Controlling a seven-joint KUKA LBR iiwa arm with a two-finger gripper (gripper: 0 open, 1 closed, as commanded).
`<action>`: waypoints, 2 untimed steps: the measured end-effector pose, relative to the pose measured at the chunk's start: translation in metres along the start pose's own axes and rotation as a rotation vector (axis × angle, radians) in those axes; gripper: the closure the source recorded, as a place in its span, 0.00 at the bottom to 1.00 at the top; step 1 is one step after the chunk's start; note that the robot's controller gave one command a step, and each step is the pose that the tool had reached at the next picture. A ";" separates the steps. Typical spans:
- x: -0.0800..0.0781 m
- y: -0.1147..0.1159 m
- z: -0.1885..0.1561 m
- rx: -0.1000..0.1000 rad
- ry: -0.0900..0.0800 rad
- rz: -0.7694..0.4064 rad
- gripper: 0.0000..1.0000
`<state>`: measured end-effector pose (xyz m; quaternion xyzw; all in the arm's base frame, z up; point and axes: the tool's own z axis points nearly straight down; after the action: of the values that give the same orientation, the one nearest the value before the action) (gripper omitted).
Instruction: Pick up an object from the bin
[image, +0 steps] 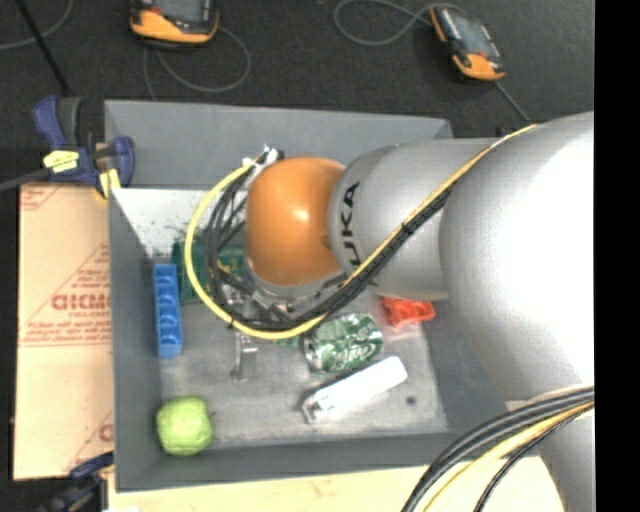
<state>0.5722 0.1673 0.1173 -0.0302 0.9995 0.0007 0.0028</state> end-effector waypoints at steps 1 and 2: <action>0.002 -0.025 -0.014 0.004 0.010 0.008 0.00; -0.023 -0.045 -0.038 0.000 0.002 -0.030 0.00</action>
Offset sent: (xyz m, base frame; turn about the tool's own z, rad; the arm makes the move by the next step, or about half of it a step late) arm 0.0379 -0.0579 0.0492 -0.0515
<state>0.5979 0.1242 0.1556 -0.0453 0.9990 0.0004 0.0017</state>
